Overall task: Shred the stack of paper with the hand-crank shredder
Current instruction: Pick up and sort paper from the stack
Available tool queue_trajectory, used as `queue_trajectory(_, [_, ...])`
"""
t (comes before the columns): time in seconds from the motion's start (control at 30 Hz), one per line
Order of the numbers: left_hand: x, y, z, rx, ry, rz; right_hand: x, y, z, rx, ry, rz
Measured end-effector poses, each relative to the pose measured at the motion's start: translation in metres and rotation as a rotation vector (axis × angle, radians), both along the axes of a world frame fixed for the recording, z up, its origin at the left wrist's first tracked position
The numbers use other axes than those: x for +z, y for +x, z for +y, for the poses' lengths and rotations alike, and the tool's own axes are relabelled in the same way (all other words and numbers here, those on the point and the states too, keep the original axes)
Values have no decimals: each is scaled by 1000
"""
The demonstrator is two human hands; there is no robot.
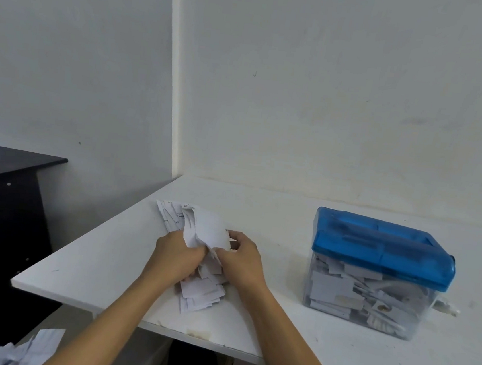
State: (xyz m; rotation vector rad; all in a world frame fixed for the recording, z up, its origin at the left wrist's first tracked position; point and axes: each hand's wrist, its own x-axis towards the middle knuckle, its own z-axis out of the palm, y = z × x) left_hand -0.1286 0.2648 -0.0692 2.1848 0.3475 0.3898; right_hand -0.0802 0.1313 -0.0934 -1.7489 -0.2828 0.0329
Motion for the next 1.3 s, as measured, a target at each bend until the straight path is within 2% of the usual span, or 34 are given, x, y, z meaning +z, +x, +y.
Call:
queue_trajectory(0.13, [0,-1,0,0,61,-41,0,2,0,-17,12,-7])
queue_trajectory(0.37, [-1,-4,12,-20,-220,129,4,5,-8,-102,118,21])
queue_trajectory(0.43, [-1,-5,17,-1,-248,163,8,7,-10,-103,252,149])
queue_trajectory(0.53, [-1,-5,19,27,-247,186,22,13,-12,36,615,487])
queue_trajectory(0.6, [-1,-7,19,21,-243,185,40,21,-17,106,769,606])
queue_trajectory(0.73, [4,-11,18,-64,-66,219,91,35,-21,114,772,523])
queue_trajectory(0.83, [9,-9,22,-102,304,370,113,33,-20,89,691,468])
queue_trajectory(0.9, [18,-8,22,-60,510,406,116,31,-21,111,680,464])
queue_trajectory(1.03, [27,4,14,-107,538,217,117,24,-21,142,664,503])
queue_trajectory(1.07, [28,10,11,-150,497,185,117,23,-21,156,645,525])
queue_trajectory(1.13, [31,22,3,-199,270,160,119,18,-23,186,574,562])
queue_trajectory(1.17, [33,29,-2,-188,86,138,120,16,-25,204,527,566])
queue_trajectory(1.23, [42,41,-9,-136,-415,62,118,11,-31,244,422,544])
queue_trajectory(1.3, [53,50,-11,-197,-866,-11,114,7,-35,240,248,463])
